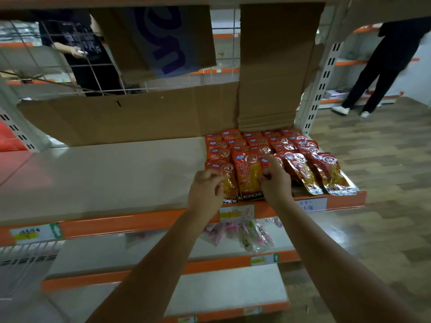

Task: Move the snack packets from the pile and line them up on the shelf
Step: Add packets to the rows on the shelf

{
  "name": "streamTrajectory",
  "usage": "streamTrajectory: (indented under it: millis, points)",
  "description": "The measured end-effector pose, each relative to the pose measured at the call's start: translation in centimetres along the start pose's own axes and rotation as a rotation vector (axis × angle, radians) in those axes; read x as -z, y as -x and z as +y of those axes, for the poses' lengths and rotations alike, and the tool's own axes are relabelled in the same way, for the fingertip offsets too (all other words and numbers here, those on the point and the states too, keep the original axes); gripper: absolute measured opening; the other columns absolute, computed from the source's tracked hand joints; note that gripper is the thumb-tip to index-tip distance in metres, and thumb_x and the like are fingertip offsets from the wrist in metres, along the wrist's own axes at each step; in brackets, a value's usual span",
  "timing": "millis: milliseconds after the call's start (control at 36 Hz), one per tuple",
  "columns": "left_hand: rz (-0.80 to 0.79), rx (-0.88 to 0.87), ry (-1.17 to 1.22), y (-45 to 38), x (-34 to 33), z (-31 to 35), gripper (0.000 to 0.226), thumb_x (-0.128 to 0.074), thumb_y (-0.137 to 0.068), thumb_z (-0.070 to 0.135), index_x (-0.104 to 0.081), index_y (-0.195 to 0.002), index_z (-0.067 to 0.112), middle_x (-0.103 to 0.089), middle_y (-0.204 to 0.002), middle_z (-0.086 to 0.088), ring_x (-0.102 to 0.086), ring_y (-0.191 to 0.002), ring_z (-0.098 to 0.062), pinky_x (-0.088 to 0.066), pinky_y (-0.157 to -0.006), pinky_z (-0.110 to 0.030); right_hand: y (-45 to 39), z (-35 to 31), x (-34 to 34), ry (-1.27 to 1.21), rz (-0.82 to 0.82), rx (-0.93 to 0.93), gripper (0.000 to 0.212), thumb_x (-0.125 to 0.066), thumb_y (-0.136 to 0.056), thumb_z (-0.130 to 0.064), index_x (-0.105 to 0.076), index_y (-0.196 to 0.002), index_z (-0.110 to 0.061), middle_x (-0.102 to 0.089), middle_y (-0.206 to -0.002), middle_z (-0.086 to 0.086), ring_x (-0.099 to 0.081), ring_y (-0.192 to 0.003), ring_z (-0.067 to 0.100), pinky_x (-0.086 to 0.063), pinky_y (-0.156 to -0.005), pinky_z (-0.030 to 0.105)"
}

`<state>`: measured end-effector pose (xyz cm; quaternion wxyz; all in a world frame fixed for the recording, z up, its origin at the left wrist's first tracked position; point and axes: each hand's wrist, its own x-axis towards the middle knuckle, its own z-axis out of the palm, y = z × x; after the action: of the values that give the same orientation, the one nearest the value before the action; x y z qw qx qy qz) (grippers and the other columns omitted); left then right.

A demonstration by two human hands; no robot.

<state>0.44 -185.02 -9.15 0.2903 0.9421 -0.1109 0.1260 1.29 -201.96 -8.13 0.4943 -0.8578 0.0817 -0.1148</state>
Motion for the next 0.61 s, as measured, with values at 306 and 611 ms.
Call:
streamTrajectory:
  millis: [306, 611]
  points:
    - [-0.09, -0.01, -0.045, 0.2, -0.4, -0.6, 0.035, -0.053, -0.092, 0.017, -0.056, -0.127, 0.015, -0.047, -0.128, 0.001, -0.035, -0.122, -0.013, -0.032, -0.093, -0.019, 0.1, 0.2, -0.1, 0.206, -0.029, 0.032, 0.05, -0.049, -0.089, 0.005, -0.047, -0.135, -0.015, -0.06, -0.104, 0.01, -0.052, -0.083, 0.019, -0.042, -0.066, 0.029]
    - [-0.093, -0.036, -0.073, 0.1, -0.7, -0.5, 0.04, -0.053, -0.092, 0.018, -0.051, -0.132, 0.015, -0.041, -0.133, -0.002, -0.034, -0.125, -0.016, -0.037, -0.1, -0.026, 0.5, 0.1, 1.1, 0.383, -0.142, 0.073, 0.05, -0.049, -0.085, 0.009, -0.054, -0.13, -0.014, -0.062, -0.115, 0.012, -0.058, -0.099, 0.026, -0.053, -0.078, 0.035]
